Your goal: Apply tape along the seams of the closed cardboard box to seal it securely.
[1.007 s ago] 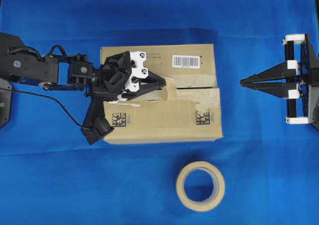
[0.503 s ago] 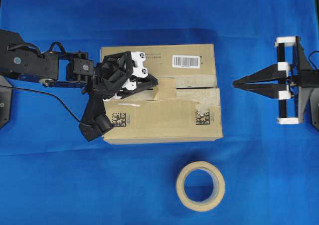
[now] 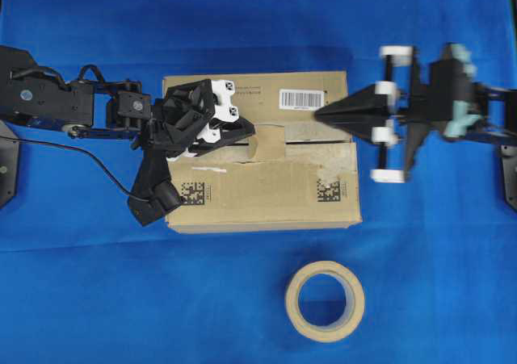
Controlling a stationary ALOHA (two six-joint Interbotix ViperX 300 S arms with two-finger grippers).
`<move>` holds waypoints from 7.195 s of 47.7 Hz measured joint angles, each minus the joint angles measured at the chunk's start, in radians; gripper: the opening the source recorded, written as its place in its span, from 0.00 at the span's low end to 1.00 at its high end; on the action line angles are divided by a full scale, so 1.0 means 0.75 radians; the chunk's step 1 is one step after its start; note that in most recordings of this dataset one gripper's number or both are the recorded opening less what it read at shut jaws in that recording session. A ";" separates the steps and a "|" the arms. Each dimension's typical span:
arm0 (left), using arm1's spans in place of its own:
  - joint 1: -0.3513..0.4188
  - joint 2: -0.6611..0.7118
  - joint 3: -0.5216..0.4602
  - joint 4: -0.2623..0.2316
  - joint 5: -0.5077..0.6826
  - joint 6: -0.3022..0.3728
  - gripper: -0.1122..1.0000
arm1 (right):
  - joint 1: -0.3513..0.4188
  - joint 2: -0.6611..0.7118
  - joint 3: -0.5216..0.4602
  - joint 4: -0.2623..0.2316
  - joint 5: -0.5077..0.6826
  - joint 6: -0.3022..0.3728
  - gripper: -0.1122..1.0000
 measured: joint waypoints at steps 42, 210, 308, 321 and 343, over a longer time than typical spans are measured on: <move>0.000 0.000 0.000 0.002 0.000 -0.002 0.12 | 0.037 0.403 -0.252 0.002 0.082 0.057 0.54; -0.018 0.004 0.049 -0.037 -0.125 -1.792 0.33 | 0.033 0.444 -0.250 0.002 0.119 0.059 0.50; 0.010 0.022 0.356 -0.035 -0.470 -1.784 0.13 | -0.002 0.319 -0.047 0.100 -0.002 0.061 0.12; -0.086 -0.022 0.237 -0.035 -0.530 -1.749 0.13 | 0.010 0.307 -0.117 0.072 -0.020 0.031 0.12; -0.084 0.160 0.172 -0.035 -0.573 -1.739 0.13 | 0.049 0.479 -0.235 0.053 -0.027 0.029 0.12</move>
